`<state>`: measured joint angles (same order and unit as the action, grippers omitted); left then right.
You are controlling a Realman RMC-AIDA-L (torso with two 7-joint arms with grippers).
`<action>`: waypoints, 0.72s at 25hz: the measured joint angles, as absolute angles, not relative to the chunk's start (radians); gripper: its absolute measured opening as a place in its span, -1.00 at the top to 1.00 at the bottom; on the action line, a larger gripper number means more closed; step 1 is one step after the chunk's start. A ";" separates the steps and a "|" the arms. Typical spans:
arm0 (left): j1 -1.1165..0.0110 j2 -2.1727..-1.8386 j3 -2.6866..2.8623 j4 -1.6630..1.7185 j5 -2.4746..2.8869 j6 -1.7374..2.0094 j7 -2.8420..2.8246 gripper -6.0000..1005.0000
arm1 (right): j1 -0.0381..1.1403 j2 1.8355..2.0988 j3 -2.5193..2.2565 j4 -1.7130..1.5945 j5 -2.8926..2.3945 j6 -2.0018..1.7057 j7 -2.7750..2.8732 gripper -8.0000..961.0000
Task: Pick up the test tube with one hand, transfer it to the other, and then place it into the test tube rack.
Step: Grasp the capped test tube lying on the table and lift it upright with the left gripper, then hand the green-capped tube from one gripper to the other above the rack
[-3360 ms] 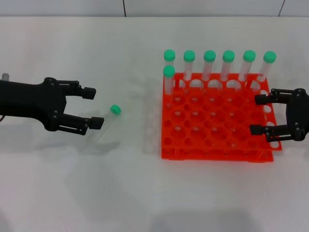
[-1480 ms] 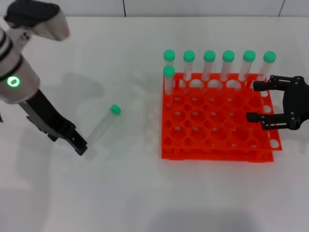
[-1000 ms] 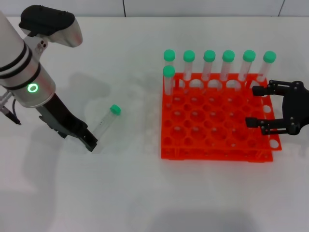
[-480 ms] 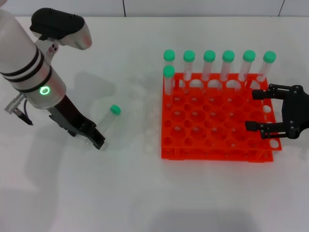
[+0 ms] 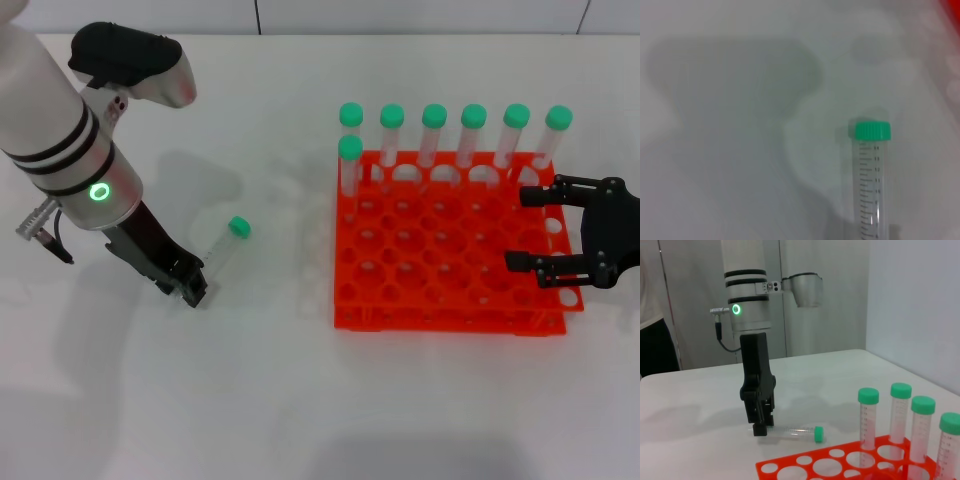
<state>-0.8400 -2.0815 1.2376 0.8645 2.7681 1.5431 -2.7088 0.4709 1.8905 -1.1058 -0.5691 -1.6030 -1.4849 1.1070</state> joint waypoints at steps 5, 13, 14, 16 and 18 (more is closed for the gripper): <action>-0.841 -2.081 1.254 0.862 2.764 1.542 -2.718 0.01 | 0.471 1.893 -1.104 -0.569 -1.603 -1.485 1.107 -0.58; -0.833 -2.082 1.255 0.896 2.758 1.522 -2.720 0.62 | 0.467 1.893 -1.103 -0.569 -1.602 -1.485 1.106 -0.57; -0.828 -2.083 1.255 0.918 2.755 1.513 -2.720 0.62 | 0.464 1.893 -1.103 -0.570 -1.601 -1.485 1.106 -0.57; -0.800 -2.085 1.258 0.994 2.730 1.491 -2.717 0.62 | 0.459 1.892 -1.102 -0.576 -1.597 -1.485 1.106 -0.57; -0.757 -2.085 1.275 1.091 2.694 1.460 -2.710 0.62 | 0.457 1.891 -1.096 -0.581 -1.596 -1.487 1.106 -0.56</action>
